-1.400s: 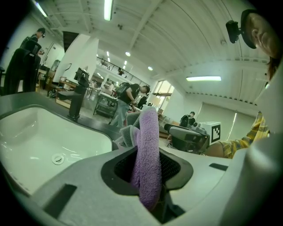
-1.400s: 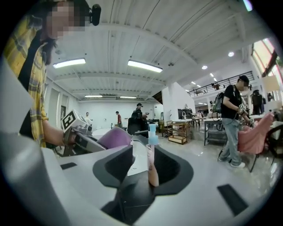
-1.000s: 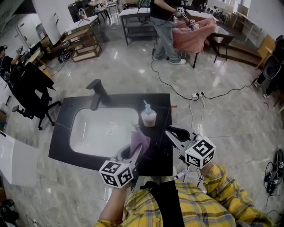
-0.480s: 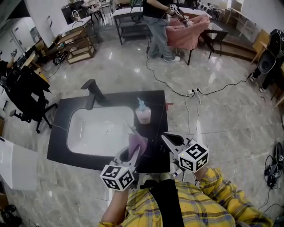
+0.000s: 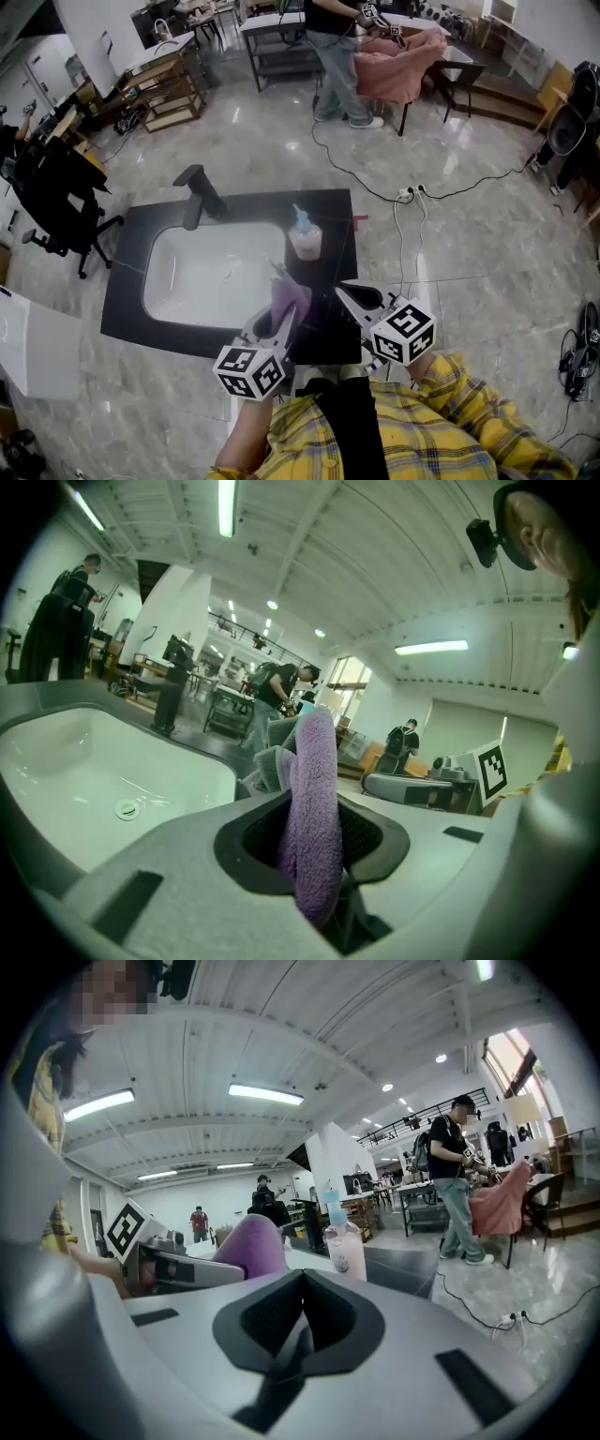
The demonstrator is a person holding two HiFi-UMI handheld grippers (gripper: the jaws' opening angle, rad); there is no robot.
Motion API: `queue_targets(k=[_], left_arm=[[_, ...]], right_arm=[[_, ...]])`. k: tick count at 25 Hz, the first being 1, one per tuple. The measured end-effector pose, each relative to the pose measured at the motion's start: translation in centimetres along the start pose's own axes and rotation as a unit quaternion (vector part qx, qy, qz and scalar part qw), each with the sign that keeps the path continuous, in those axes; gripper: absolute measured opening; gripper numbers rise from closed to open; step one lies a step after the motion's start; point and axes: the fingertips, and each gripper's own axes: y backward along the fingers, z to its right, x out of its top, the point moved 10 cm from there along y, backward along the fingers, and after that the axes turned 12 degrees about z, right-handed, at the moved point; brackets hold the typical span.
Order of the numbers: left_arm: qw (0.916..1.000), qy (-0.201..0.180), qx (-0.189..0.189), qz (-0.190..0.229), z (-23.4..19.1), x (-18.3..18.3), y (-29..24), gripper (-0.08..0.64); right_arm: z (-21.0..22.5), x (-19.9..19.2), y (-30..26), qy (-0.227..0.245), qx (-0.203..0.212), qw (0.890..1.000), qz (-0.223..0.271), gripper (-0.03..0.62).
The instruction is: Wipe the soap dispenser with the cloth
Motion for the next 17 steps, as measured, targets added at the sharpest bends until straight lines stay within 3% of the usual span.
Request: queue_targets(k=[17], left_arm=[[1.0,0.0,0.0,0.002,-0.36,0.22,-0.29,0.08]], right_arm=[[0.11,-0.55,-0.5,-0.005,0.003,1.0,-0.014,0.006]])
